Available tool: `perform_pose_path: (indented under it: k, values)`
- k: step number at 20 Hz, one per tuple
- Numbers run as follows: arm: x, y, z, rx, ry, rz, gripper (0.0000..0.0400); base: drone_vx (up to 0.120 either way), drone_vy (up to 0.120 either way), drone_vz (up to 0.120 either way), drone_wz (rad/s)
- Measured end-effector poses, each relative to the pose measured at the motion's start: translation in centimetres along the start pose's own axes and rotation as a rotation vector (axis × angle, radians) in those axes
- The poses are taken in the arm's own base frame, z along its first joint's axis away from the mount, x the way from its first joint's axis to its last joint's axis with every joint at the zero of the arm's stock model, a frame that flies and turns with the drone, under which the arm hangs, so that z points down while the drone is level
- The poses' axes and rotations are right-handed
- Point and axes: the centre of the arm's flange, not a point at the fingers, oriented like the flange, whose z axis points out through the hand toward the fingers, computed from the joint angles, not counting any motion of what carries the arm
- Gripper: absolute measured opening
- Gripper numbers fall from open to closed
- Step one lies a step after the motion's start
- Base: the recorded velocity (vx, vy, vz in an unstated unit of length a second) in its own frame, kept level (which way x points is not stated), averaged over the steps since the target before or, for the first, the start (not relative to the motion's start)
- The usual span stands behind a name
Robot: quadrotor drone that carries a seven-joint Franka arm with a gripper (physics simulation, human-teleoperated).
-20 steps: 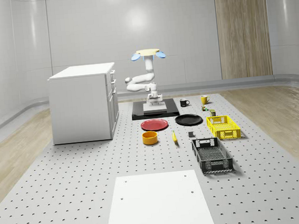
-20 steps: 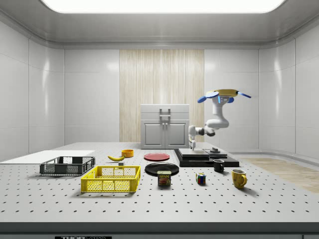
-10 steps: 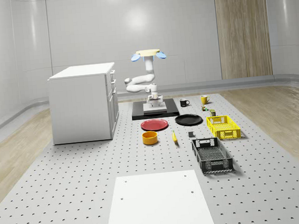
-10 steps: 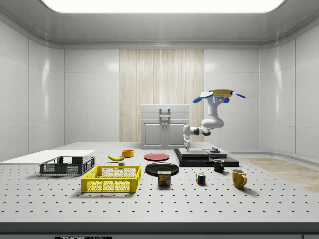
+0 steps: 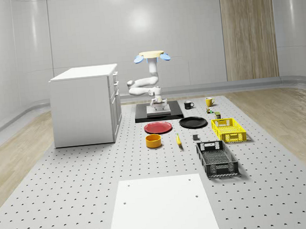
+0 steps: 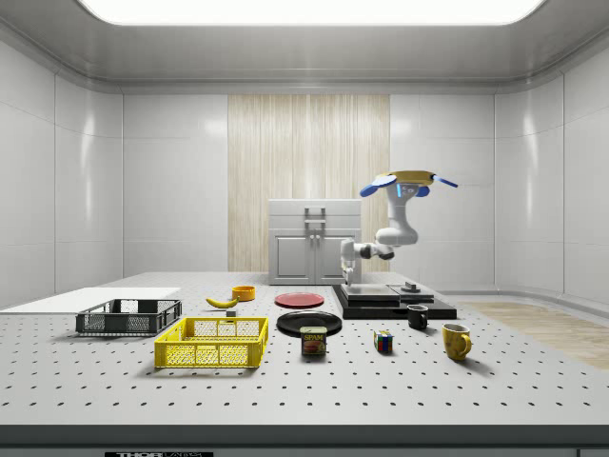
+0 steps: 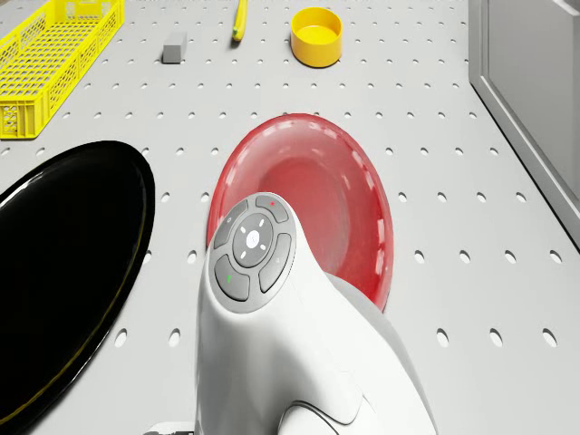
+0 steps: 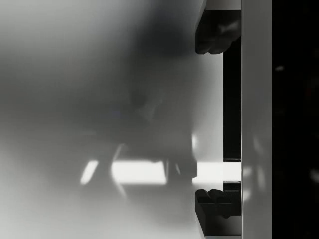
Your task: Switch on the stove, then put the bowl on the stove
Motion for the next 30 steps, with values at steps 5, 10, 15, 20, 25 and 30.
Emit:
perform_pose_path:
  k: [5, 10, 15, 20, 25, 30]
  values:
    - [0.00, 0.00, 0.00, 0.000, 0.000, 0.000, 0.0400, 0.120, 0.000, 0.000, 0.000]
    - [0.00, 0.00, 0.00, 0.000, 0.000, 0.000, 0.0400, 0.120, 0.000, 0.000, 0.000]
    - [0.00, 0.00, 0.00, 0.000, 0.000, 0.000, 0.0400, 0.120, 0.000, 0.000, 0.000]
    - [0.00, 0.00, 0.00, 0.000, 0.000, 0.000, 0.0400, 0.120, 0.000, 0.000, 0.000]
    - [0.00, 0.00, 0.00, 0.000, 0.000, 0.000, 0.0400, 0.120, 0.000, 0.000, 0.000]
    - [0.00, 0.00, 0.00, 0.000, 0.000, 0.000, 0.0400, 0.120, 0.000, 0.000, 0.000]
